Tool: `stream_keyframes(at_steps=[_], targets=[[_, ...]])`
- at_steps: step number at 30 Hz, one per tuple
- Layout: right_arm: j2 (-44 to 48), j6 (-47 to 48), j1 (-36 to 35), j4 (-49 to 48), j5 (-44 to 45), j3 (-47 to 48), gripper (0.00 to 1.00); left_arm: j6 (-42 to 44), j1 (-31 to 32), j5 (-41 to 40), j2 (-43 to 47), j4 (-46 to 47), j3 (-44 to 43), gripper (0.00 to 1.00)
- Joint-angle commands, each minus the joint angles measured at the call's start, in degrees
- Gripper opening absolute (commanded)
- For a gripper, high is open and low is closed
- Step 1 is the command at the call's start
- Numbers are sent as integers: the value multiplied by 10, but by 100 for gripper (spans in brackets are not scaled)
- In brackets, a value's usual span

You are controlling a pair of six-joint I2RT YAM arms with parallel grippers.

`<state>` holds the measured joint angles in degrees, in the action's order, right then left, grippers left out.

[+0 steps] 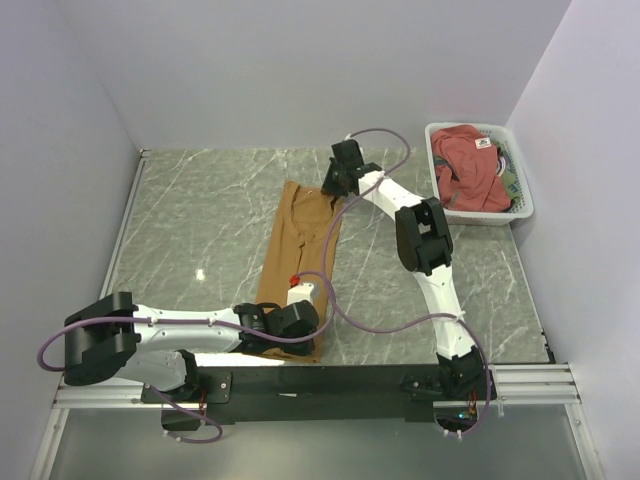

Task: Fold and stack the tank tops
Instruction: Fold the tank top

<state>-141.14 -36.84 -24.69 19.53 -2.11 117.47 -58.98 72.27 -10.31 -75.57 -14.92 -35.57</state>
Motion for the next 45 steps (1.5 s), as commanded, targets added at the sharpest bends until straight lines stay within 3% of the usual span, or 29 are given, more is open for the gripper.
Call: stream_keyframes(at_steps=[1, 5, 9, 12, 17, 20, 25, 28, 33, 35, 36, 40, 45], targets=[[-13, -10, 10, 10, -53, 40, 14, 18, 2, -1, 5, 1, -16, 0], [10, 2, 17, 3, -59, 43, 24, 24, -2, 9, -12, 23, -34, 0], [44, 13, 31, 1, -77, 64, 44, 29, -23, 13, -48, 42, -68, 1], [87, 21, 41, -5, -97, 56, 52, 33, -52, 9, -70, 53, -92, 1], [182, 20, 48, 25, -97, 16, 56, 43, -78, -4, -81, 32, -147, 1], [280, 7, 33, 13, -86, -117, 55, -1, -80, -59, -30, -40, -152, 6], [496, -28, -24, -68, -70, -467, 50, -116, -114, -130, 113, -170, -80, 31], [608, -56, -104, -76, -30, -630, 48, -214, -117, -137, 254, -261, -27, 48], [756, -178, -225, -119, -35, -848, 47, -394, -119, -129, 388, -412, 38, 59], [783, -232, -258, -129, -33, -902, 47, -415, -118, -124, 415, -434, 50, 63], [797, -246, -273, -130, -27, -912, 47, -432, -118, -124, 416, -453, 49, 70], [792, -311, -348, -152, -10, -934, 49, -454, -119, -131, 372, -497, 38, 76], [747, -388, -413, -194, -2, -958, 49, -438, -120, -134, 340, -469, 52, 70]])
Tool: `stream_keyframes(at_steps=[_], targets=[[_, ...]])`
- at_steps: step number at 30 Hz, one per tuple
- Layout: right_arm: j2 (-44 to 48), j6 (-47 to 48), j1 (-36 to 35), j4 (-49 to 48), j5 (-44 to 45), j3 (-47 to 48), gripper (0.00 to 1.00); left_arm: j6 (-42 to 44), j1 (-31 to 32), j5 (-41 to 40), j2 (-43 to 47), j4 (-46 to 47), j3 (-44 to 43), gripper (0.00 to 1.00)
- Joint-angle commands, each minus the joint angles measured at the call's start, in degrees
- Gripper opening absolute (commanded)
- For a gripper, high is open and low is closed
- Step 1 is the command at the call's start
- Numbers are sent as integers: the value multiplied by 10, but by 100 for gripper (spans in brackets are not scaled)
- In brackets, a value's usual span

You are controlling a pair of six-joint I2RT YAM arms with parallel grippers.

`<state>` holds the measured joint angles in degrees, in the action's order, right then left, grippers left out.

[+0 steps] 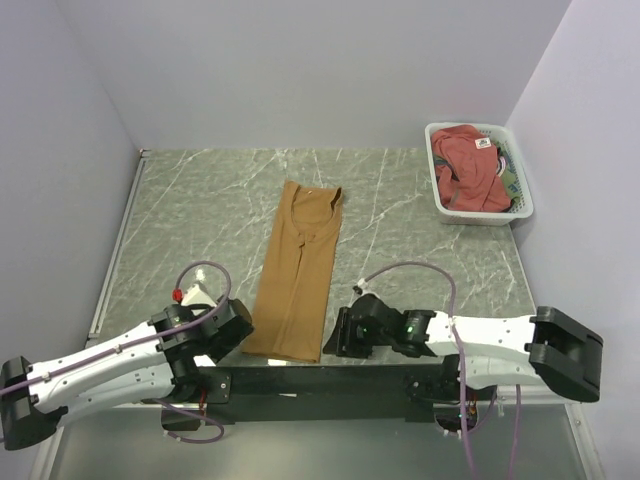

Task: Fold and stack the tank tops
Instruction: Fold the tank top

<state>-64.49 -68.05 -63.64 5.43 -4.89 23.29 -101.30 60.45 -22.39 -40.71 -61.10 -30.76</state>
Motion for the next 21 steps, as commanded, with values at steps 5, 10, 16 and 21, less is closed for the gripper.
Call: stream_keyframes(at_steps=[5, 10, 16, 21], targets=[[-56, -111, -49, -93, 33, -29, 50, 28, -26, 2, -24, 58, 28, 69], [-89, -131, -61, -111, 40, -19, 52, 94, -69, 41, -52, 117, 64, 68], [-91, -157, -65, -131, 46, -40, 54, 149, -121, 74, -69, 162, 88, 62], [-116, -153, -66, -142, 37, -31, 54, 169, -136, 104, -74, 190, 108, 47]])
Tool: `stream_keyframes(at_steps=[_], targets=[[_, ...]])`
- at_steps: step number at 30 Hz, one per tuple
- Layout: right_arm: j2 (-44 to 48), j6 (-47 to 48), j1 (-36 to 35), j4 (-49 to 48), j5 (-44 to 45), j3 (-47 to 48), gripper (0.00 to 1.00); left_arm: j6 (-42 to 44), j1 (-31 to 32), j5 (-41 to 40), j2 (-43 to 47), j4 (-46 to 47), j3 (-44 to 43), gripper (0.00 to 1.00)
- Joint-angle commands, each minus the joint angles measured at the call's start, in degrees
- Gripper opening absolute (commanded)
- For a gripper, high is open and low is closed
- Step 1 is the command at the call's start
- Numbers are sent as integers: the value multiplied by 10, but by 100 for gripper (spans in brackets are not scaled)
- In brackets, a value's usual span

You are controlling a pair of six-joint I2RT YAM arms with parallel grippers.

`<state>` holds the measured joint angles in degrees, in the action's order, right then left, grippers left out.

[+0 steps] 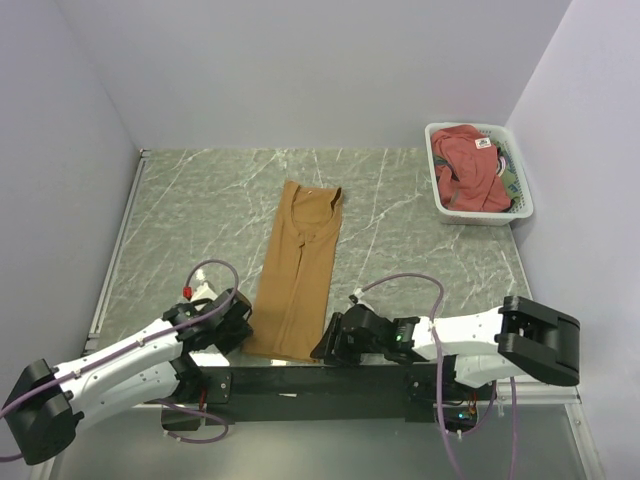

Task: Fold and stack the tank tops
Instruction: Fold the tank top

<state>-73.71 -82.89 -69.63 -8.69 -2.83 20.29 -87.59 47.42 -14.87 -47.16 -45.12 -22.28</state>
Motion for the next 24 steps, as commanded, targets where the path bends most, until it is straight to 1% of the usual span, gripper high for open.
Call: stream_keyframes(at_steps=[1, 2, 5, 7, 8, 9, 11, 12, 13, 14, 15, 16, 20, 24], targets=[[-29, -4, -6, -5, 13, -1, 54, 34, -6, 32, -14, 35, 25, 45], [-33, -5, -6, -11, 6, -4, 53, 37, -7, 40, -18, 39, 25, 40], [-47, -10, -2, -36, -5, -15, 51, 47, -7, 44, -29, 43, 23, 34], [-56, -3, 2, -36, -15, -10, 49, 54, -7, 47, -31, 46, 20, 28], [-60, 1, 3, -34, -17, -4, 47, 58, -7, 49, -32, 50, 18, 25], [-64, 4, 5, -33, -21, -2, 44, 65, -7, 54, -33, 51, 14, 20], [-69, 14, 10, -27, -24, 5, 39, 73, -7, 58, -36, 53, 8, 15], [-71, 19, 14, -20, -27, 7, 37, 80, -7, 60, -36, 56, 2, 6], [-71, 26, 17, -18, -26, 7, 33, 84, -7, 68, -34, 57, 0, 2], [-69, 26, 19, -15, -27, 2, 20, 88, -7, 70, -32, 60, -1, 1], [-63, 30, 24, -15, -30, -2, 14, 94, -7, 71, -30, 61, -4, 1], [-57, 38, 28, -7, -31, -6, 11, 96, -7, 79, -25, 64, -5, 1], [-14, 62, 29, 40, -25, -13, 4, 101, -5, 109, -7, 79, 4, 1], [52, 81, 27, 101, -27, -17, 3, 92, 3, 131, 19, 94, 19, 1]])
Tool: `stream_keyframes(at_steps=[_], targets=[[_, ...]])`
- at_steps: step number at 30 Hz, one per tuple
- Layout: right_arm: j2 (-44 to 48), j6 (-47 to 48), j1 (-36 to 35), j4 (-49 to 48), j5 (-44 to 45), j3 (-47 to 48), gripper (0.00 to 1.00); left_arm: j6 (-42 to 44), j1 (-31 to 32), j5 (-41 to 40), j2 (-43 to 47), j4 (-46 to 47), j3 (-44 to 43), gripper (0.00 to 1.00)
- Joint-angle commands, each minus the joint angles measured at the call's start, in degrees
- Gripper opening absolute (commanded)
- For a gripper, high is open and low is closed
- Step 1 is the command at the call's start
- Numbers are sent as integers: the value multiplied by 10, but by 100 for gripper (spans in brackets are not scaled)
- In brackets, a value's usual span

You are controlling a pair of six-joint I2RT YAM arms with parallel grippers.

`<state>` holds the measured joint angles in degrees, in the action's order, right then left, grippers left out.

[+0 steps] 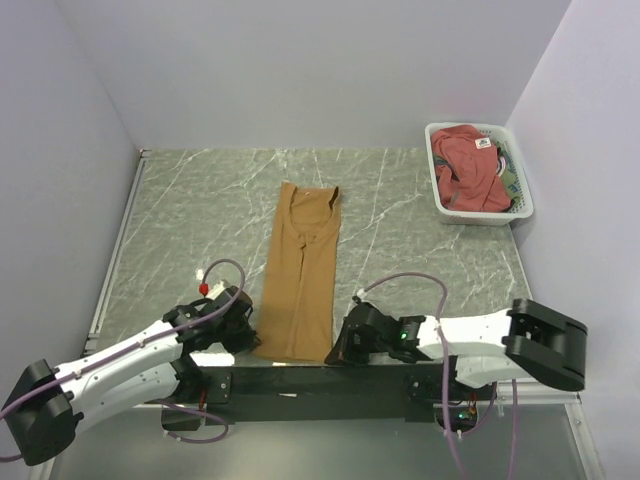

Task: Fold and stack the tank tops
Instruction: Fold the tank top

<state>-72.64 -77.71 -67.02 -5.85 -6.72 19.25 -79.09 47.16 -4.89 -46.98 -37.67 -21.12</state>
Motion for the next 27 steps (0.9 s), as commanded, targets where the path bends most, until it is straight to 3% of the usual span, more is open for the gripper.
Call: stream_keyframes(at_steps=[1, 6, 11, 16, 27], targets=[[54, 36, 2, 86, 14, -4, 3, 7, 8, 34, 26, 20, 6, 1], [109, 59, 2, 151, 22, 12, 4, 0, 33, 31, 31, 18, -15, 1], [87, 95, 8, 173, 12, 63, 4, 19, 36, 34, 3, 44, -34, 1], [71, 141, 64, 175, -21, 103, 3, 39, 31, 3, -32, 41, -97, 0], [-1, 244, 185, 209, -46, 228, 2, 113, -71, 27, -174, 110, -199, 1]])
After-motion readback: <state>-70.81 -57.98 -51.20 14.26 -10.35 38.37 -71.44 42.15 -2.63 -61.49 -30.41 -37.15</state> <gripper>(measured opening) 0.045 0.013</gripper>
